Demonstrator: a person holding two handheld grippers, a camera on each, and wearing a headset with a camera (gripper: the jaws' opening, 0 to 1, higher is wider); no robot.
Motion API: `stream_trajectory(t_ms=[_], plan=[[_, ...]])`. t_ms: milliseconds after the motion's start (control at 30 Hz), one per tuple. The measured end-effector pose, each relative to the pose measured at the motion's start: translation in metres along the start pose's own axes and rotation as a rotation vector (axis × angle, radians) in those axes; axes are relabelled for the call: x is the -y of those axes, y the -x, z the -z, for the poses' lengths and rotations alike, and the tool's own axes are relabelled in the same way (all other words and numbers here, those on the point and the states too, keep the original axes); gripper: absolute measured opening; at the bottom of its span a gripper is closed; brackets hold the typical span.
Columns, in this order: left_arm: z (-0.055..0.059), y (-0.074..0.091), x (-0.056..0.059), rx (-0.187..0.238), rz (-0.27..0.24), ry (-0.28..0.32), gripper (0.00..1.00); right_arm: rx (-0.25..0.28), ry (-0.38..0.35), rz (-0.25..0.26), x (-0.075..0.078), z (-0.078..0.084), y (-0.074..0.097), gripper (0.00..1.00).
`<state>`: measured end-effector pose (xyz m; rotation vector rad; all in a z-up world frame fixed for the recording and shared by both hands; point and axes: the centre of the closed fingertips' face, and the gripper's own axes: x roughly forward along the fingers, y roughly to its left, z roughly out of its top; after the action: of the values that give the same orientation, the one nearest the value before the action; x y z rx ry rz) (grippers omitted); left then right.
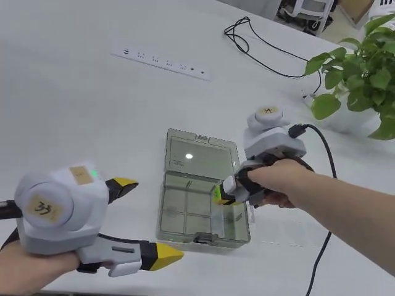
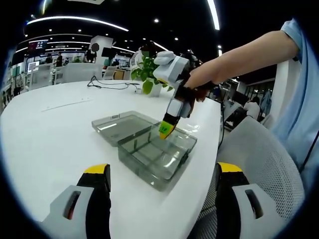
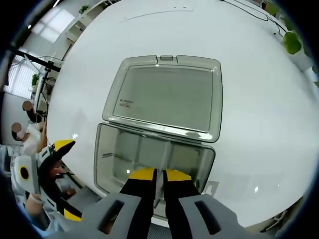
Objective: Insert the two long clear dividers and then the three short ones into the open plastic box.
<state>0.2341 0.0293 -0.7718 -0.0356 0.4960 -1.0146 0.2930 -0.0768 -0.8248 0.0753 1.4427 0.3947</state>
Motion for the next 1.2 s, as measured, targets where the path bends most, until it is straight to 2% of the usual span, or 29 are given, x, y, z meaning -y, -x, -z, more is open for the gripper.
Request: stream_trajectory(t_ms=[67, 300, 467, 567, 767, 833, 967, 1167, 1200], plan=[[0.000, 0.000, 0.001, -0.001, 0.000, -0.001, 0.88, 0.022, 0.003, -0.018, -0.003, -0.001, 0.001, 0.12], [0.001, 0.000, 0.005, -0.009, 0.001, -0.003, 0.88, 0.063, 0.035, -0.029, -0.003, 0.000, 0.001, 0.28], [0.003, 0.001, 0.009, -0.017, 0.005, -0.007, 0.88, 0.104, 0.022, -0.076, -0.010, -0.001, 0.000, 0.38], [0.004, 0.002, 0.011, -0.020, 0.008, -0.006, 0.89, 0.147, 0.004, -0.122, -0.017, -0.003, 0.002, 0.48], [0.005, 0.003, 0.011, -0.022, 0.009, -0.004, 0.89, 0.212, -0.004, -0.174, -0.028, -0.007, 0.008, 0.69], [0.005, 0.004, 0.011, -0.021, 0.009, -0.003, 0.89, 0.244, 0.009, -0.189, -0.031, -0.010, 0.010, 0.73], [0.005, 0.005, 0.012, -0.025, 0.010, -0.006, 0.89, 0.249, 0.006, -0.213, -0.033, -0.006, 0.012, 0.80], [0.005, 0.006, 0.013, -0.026, 0.008, -0.007, 0.89, 0.315, 0.014, -0.263, -0.041, -0.010, 0.019, 0.90], [0.005, 0.006, 0.013, -0.025, 0.008, -0.006, 0.89, 0.331, 0.018, -0.274, -0.046, -0.010, 0.022, 0.92]])
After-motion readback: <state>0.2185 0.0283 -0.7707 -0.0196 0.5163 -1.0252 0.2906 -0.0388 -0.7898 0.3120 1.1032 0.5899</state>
